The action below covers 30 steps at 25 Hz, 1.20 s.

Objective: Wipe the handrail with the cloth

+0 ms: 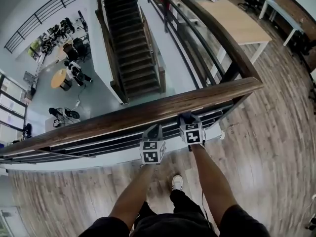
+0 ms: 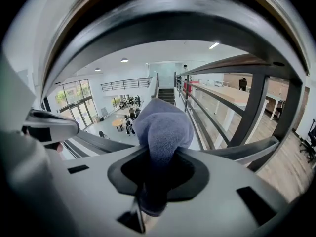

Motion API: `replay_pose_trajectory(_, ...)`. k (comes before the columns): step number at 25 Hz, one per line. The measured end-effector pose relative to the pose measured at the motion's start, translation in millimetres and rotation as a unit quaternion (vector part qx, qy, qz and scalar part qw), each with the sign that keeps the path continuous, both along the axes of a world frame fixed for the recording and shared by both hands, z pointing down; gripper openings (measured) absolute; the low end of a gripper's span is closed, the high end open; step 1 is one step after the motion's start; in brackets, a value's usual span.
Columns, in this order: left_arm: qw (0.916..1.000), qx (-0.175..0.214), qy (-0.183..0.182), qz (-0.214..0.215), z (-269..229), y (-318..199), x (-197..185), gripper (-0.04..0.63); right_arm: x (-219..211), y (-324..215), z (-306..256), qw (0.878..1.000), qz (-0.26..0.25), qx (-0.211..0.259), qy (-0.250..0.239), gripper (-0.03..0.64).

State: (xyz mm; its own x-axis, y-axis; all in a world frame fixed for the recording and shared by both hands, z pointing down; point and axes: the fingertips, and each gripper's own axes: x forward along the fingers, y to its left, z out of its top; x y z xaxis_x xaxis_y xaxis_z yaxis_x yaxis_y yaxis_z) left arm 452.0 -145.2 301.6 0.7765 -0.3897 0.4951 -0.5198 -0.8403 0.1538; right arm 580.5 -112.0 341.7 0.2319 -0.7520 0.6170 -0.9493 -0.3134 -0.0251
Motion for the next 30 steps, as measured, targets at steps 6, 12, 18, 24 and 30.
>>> replay_pose_trajectory(6,0.9994,0.001,-0.007,0.033,2.5,25.5,55.4,0.002,66.5,36.0,1.0,1.0,0.018,-0.006,0.012,0.087)
replay_pose_trajectory(12,0.9974,0.001,-0.004,0.072,3.2,56.7,107.2,0.003,113.9,62.9,3.3,0.999,0.034,-0.014,0.025,0.087)
replay_pose_trajectory(18,0.9948,-0.003,-0.004,0.102,-1.4,87.6,154.2,0.002,170.8,93.8,0.3,0.998,0.052,-0.019,0.027,0.087)
replay_pose_trajectory(24,0.9926,-0.005,-0.008,0.121,7.6,104.6,178.2,0.002,210.2,113.6,7.1,0.997,0.072,-0.02,0.009,0.087)
replay_pose_trajectory(30,0.9912,-0.006,-0.013,0.132,9.0,108.5,184.5,0.002,234.8,123.4,5.8,0.996,0.081,-0.029,0.003,0.086)
